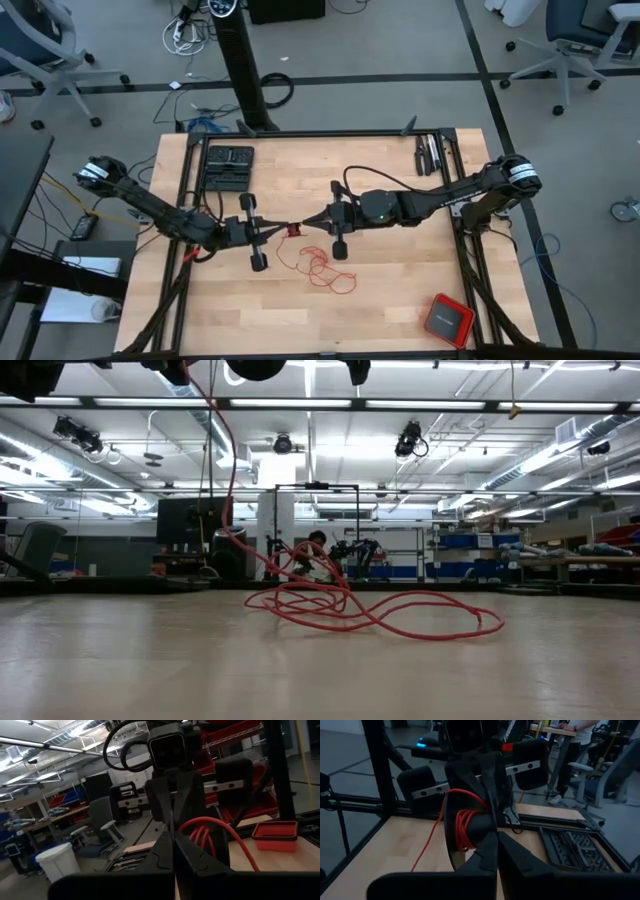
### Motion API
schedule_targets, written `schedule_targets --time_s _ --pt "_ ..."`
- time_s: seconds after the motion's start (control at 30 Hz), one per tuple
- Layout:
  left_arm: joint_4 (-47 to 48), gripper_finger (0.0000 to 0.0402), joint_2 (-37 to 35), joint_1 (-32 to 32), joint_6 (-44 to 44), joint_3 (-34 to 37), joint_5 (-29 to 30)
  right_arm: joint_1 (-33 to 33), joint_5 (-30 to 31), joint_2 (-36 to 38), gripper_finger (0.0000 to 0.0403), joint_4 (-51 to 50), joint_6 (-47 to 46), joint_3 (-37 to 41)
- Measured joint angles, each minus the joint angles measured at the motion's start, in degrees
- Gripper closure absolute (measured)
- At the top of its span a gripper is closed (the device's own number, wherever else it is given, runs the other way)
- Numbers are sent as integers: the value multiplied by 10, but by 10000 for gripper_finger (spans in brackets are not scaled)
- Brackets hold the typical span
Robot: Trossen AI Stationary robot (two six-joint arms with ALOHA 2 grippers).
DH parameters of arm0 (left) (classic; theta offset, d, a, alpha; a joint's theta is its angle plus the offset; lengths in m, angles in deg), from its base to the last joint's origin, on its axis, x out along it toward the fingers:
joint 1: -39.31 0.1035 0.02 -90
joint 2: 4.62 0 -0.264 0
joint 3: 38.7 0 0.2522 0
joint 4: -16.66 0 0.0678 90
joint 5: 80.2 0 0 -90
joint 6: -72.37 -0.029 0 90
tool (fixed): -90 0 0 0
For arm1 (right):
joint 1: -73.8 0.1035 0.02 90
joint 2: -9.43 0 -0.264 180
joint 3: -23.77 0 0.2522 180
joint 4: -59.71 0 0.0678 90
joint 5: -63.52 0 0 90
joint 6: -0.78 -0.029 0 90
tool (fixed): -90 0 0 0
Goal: Coil cords
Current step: Uncoil the red wire from the spool
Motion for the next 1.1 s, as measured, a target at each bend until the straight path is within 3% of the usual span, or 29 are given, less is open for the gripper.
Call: schedule_targets --time_s 0.13,0.47,0.67,0.87,1.1 --pt "0 380 0 0 10 0 12 0 2 0 402 0 -2 0" --pt "6 267 0 0 26 0 65 1 15 0 403 -7 -5 0" --pt "25 260 -8 -5 26 0 81 1 32 9 403 -37 -7 0" --pt "103 260 -58 -9 34 0 90 1 39 18 403 -60 -6 0" --pt "234 260 -139 -10 128 -14 92 -6 31 23 403 -97 -16 0"
